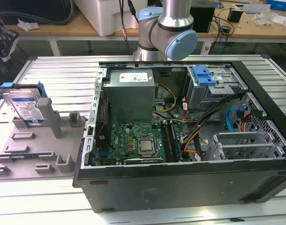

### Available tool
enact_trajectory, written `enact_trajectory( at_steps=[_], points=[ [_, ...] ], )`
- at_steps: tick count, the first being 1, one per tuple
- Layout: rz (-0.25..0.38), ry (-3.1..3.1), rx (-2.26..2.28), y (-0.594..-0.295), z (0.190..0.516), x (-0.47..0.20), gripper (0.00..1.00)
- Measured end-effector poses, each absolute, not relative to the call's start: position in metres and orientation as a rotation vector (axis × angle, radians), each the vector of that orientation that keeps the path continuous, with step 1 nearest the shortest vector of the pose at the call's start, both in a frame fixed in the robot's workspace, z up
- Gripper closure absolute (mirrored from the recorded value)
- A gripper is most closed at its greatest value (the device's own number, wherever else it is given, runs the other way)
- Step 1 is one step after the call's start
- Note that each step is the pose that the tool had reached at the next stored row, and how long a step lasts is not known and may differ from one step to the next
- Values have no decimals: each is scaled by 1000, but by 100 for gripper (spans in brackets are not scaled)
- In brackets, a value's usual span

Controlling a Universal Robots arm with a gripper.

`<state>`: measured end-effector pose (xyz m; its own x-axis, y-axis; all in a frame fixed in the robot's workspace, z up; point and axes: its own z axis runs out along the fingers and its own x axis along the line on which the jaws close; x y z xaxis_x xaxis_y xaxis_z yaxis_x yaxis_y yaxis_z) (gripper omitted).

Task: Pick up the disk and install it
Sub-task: 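Pick up the disk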

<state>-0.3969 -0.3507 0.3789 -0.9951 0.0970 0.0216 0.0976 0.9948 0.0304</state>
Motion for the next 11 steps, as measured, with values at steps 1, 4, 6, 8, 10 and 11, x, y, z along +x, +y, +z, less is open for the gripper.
enact_trajectory(
  at_steps=[1,4,6,8,10,11],
  points=[
    [-49,-3118,-133,-351,379,-397,89],
    [-48,-3119,-76,-351,379,-397,71],
    [-48,-3119,-61,-351,379,-397,64],
    [-48,-3119,-34,-351,379,-397,64],
    [-47,-3119,-14,-351,379,-397,63],
    [-47,-3119,-11,-351,379,-397,56]
  ],
)
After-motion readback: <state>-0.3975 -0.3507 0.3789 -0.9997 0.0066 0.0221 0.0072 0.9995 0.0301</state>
